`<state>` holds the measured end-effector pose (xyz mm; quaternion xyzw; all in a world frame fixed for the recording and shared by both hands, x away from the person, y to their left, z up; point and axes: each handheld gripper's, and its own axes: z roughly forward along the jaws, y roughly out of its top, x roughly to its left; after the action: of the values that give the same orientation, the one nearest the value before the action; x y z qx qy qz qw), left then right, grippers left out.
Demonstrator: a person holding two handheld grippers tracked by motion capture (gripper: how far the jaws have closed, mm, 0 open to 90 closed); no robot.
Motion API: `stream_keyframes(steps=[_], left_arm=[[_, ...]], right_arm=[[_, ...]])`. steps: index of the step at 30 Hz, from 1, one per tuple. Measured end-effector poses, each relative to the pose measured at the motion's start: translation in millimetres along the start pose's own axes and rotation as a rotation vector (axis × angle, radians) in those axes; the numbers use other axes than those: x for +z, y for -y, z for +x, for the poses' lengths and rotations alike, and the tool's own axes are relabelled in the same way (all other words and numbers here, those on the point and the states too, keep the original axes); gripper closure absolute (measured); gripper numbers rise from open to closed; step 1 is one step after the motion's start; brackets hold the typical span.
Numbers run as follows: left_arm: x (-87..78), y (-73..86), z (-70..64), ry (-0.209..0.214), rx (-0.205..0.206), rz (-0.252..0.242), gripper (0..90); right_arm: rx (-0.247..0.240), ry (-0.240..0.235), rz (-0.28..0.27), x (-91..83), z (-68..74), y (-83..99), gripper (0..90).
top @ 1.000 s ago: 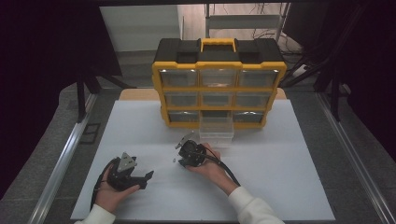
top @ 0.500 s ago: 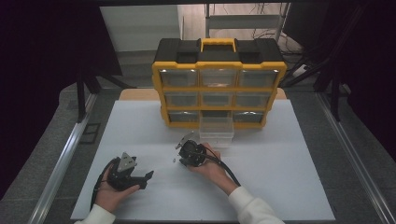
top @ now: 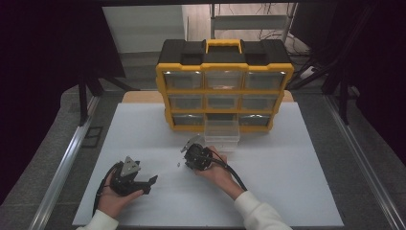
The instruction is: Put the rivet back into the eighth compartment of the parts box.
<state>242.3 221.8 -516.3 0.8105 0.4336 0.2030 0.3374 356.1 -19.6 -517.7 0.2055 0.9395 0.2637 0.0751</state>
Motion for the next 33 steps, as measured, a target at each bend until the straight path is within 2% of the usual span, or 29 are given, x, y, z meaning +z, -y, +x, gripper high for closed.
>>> stream_keyframes(steps=[8,33], left_arm=[[-0.3,0.0,0.4,-0.002,-0.001,-0.002,15.3],[-0.8,-0.5,0.5,-0.001,-0.001,-0.004,15.3]], right_arm=[[0.005,0.012,-0.022,-4.3,-2.2,-0.4,85.6],[0.032,0.007,-0.116,-44.0,-15.3,-2.2,85.7]])
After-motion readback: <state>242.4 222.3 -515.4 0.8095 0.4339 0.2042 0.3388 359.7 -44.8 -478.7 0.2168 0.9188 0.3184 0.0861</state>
